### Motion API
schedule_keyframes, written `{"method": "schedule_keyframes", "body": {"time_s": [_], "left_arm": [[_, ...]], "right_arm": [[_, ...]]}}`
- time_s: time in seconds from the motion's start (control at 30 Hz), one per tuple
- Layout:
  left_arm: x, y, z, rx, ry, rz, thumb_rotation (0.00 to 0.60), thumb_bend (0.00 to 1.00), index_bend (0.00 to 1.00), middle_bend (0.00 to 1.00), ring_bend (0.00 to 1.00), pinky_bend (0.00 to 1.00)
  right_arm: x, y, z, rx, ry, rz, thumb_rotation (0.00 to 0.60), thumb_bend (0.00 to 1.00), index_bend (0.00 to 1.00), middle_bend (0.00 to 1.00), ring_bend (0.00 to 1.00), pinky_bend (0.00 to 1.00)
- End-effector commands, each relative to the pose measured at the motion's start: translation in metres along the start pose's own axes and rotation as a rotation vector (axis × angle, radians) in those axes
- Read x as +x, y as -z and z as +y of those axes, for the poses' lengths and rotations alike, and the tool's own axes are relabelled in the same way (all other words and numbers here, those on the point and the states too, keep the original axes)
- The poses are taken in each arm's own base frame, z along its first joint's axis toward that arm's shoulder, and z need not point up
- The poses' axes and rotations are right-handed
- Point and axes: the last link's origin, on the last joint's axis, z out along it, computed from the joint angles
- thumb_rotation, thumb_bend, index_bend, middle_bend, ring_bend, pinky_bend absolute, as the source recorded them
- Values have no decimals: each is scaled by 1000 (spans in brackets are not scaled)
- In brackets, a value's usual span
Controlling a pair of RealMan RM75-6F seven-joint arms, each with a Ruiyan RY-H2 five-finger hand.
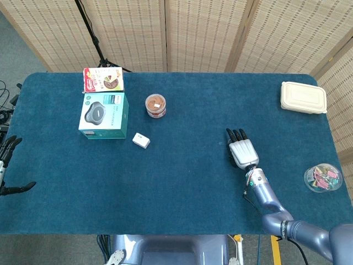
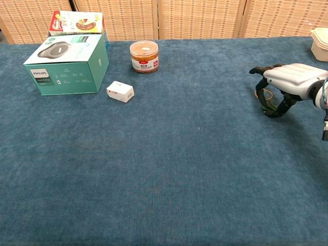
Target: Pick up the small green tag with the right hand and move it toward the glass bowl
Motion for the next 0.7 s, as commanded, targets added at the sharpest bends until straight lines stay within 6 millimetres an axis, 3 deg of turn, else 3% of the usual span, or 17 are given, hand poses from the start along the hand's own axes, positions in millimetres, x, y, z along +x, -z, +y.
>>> {"method": "schedule_keyframes", "body": {"time_s": [0.03,0.7], "left_arm": [[0,0,0,0,0,0,600,0,0,0,0,0],[0,0,0,0,1,-2,600,0,0,0,0,0]], "right_arm": [[1,1,0,0,0,2,600,795,572,0,0,0],[6,2,2,-8,-17,9,600,817,570,0,0,0]]}}
